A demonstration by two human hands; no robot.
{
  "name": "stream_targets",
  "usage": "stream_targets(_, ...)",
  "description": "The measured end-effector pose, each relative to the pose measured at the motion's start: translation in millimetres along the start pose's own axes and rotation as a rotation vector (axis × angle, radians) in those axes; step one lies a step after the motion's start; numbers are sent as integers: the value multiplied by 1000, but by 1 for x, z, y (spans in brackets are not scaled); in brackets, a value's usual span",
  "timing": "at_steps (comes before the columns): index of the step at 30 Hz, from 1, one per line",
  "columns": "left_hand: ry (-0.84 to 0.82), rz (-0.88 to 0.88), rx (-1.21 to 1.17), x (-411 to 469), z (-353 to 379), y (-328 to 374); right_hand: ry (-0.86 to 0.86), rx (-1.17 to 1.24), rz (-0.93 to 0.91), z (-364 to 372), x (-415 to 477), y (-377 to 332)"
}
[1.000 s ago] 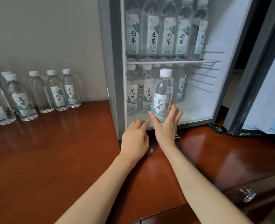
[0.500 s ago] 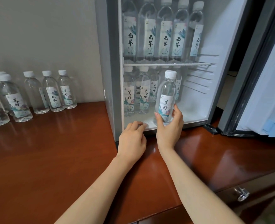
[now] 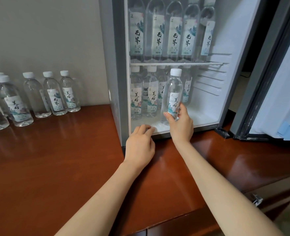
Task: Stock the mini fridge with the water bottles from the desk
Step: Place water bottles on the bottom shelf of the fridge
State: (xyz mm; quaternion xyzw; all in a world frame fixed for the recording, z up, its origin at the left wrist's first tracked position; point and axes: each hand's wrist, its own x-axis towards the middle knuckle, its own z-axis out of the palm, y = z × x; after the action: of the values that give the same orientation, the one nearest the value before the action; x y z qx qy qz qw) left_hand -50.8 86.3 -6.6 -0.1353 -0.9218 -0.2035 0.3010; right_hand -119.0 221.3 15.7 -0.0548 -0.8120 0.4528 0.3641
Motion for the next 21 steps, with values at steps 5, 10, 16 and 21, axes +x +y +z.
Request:
stream_targets(5, -9, -1, -2, -1, 0, 1, -107, -16, 33, 7, 21, 1)
stream_targets(10, -3, -5, -3, 0, 0, 1, -127, -7, 43, 19, 34, 0)
stream_targets(16, 14, -4, -6, 0, 2, 1, -146, 9, 47, 29, 43, 1)
stream_targets(21, 12, -13, 0, 1, 3, 1, -146, 3, 48, 33, 48, 0)
